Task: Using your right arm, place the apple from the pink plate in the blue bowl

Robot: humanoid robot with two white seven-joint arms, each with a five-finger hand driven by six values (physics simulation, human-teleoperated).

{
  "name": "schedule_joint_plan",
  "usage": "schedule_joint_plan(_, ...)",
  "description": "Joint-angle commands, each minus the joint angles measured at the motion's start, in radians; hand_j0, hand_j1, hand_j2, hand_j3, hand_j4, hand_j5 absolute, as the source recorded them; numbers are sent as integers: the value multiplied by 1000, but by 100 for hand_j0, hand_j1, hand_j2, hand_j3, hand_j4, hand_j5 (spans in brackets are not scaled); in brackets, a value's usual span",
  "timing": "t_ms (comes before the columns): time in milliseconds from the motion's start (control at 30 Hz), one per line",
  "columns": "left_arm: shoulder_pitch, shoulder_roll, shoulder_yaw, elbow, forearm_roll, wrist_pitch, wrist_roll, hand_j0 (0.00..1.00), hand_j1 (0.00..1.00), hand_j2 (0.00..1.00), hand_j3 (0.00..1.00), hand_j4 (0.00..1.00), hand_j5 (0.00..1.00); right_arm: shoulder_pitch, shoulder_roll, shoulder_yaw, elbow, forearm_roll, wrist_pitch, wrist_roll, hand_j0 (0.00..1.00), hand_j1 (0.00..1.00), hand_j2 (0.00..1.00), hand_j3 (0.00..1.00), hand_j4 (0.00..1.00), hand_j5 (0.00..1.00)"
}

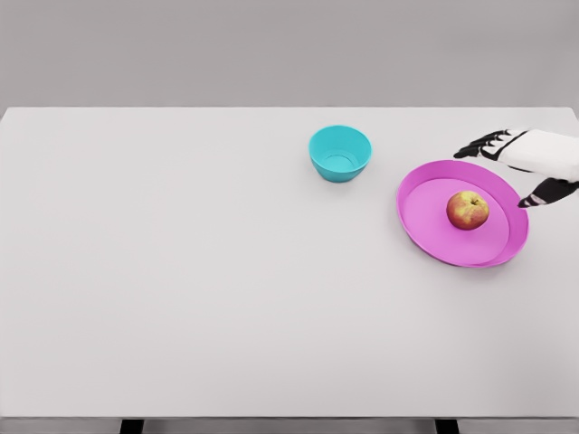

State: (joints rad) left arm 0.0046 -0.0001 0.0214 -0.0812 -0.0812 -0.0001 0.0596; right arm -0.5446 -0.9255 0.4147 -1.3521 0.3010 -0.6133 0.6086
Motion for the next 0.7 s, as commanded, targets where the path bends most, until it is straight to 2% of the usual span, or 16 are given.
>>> schedule_joint_plan(0,0,0,0,0,0,0,0,100,100,100,100,100,100,-2,24,49,21,-5,2,2,100,100,100,100,100,100)
schedule_joint_plan(233,0,0,0,0,0,0,0,100,100,100,100,100,100,-14,39,81,82,-3,2,2,100,100,100,100,100,100)
schedule_joint_plan(400,0,0,0,0,0,0,-1,100,100,100,100,100,100,-35,50,125,99,-3,2,2,100,100,100,100,100,100)
schedule_joint_plan(567,0,0,0,0,0,-1,-1,100,100,100,100,100,100,-43,66,128,117,-3,2,2,100,100,100,100,100,100)
schedule_joint_plan(667,0,0,0,0,0,0,-1,100,100,100,100,100,100,-69,68,182,126,-3,2,2,100,100,100,100,100,100)
